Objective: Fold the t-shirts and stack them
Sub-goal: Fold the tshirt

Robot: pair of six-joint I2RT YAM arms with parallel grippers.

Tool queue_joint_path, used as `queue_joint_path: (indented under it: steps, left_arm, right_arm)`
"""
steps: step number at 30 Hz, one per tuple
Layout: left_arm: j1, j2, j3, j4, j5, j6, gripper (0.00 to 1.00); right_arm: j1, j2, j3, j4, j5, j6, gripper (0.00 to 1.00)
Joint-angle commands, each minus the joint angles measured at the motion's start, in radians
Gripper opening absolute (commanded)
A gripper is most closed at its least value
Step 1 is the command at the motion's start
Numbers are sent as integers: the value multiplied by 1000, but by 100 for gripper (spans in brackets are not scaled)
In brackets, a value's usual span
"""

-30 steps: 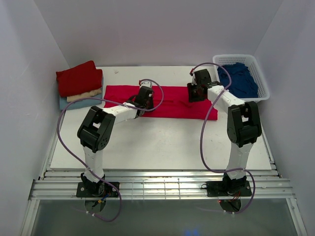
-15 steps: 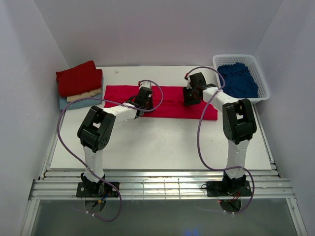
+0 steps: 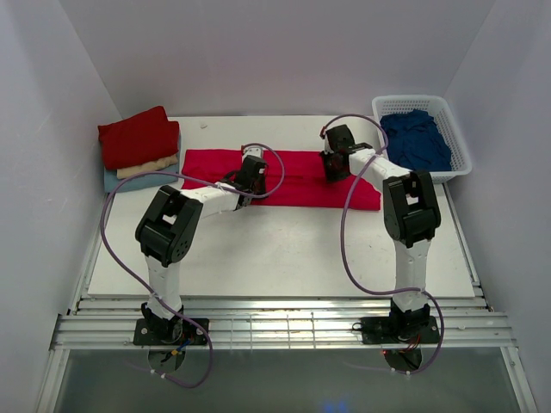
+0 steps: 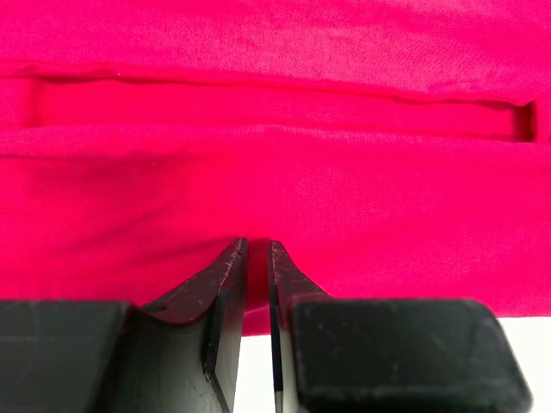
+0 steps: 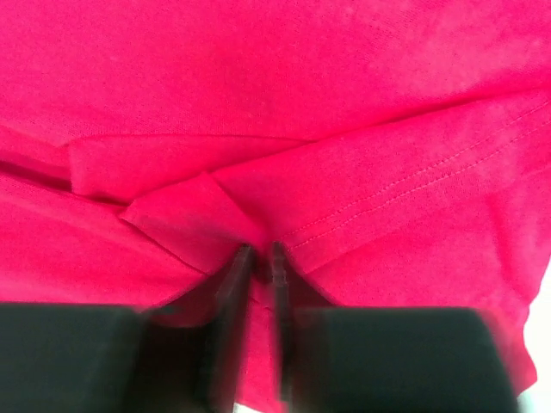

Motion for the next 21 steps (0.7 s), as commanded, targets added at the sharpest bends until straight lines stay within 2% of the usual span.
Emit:
queue_joint_path:
  steps: [1, 2, 6, 11, 15, 18, 21]
  left_arm:
    - [-2, -21, -13, 10, -17, 2, 27]
    - [-2, -21, -16, 8, -18, 2, 27]
    - [-2, -25, -28, 8, -20, 2, 27]
    - [-2, -33, -54, 8, -8, -14, 27]
    - [-2, -32, -62, 8, 5, -23, 26]
    - [-2, -28, -65, 7, 8, -26, 26]
    - [-2, -30, -71, 5, 11, -24, 26]
  right_arm:
    - [8, 13, 55, -25, 53, -19, 12]
    - [8, 20, 61, -28, 55, -20, 8]
    - [14, 43, 111, -32, 71, -26, 8]
    - [24, 97, 266, -55, 96, -54, 8]
    - [25, 152, 375, -49, 116, -95, 12]
    - [25, 172, 395, 7, 177, -117, 15]
    - [25, 168, 378, 89, 232, -131, 22]
